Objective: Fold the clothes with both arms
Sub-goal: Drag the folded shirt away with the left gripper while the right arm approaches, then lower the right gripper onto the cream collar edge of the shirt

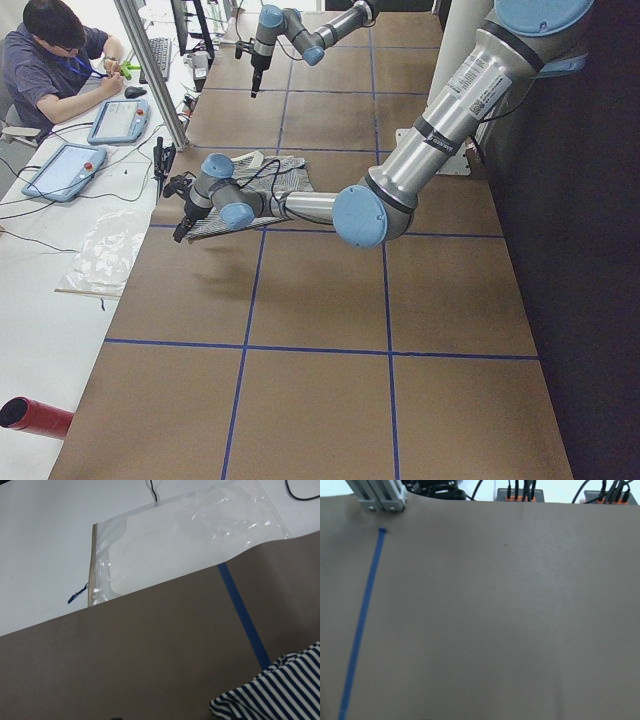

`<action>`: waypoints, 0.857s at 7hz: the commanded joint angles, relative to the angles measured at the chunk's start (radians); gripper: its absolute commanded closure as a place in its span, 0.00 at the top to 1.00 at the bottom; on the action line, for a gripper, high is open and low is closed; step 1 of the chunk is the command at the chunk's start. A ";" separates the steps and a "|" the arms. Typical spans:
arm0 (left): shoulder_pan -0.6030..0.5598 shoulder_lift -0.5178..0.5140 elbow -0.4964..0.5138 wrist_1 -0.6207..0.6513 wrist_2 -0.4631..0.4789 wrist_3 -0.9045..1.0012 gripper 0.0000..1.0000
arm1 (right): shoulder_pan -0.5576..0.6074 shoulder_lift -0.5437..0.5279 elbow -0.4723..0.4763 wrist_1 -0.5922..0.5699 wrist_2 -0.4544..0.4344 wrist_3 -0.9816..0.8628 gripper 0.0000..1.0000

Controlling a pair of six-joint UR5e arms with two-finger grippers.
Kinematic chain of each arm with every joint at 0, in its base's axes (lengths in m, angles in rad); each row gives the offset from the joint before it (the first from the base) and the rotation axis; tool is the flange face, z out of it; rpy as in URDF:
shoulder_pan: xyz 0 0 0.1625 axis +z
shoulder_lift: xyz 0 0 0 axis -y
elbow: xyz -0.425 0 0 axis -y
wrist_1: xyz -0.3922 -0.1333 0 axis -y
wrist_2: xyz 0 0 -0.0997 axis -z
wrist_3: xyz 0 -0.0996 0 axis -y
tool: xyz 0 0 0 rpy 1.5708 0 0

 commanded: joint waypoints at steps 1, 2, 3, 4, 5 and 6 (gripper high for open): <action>-0.003 0.017 -0.035 0.001 -0.009 0.003 1.00 | -0.095 0.143 -0.206 0.173 -0.132 0.231 0.85; -0.003 0.017 -0.036 0.000 -0.009 0.003 1.00 | -0.138 0.195 -0.260 0.174 -0.190 0.314 0.79; -0.003 0.017 -0.038 0.000 -0.011 0.001 1.00 | -0.178 0.222 -0.303 0.179 -0.256 0.368 0.75; -0.003 0.018 -0.041 0.000 -0.011 0.001 1.00 | -0.198 0.227 -0.311 0.182 -0.275 0.401 0.73; -0.003 0.020 -0.042 0.000 -0.011 0.001 1.00 | -0.220 0.245 -0.337 0.183 -0.321 0.409 0.72; -0.003 0.021 -0.051 0.000 -0.009 -0.002 1.00 | -0.235 0.265 -0.368 0.185 -0.343 0.425 0.72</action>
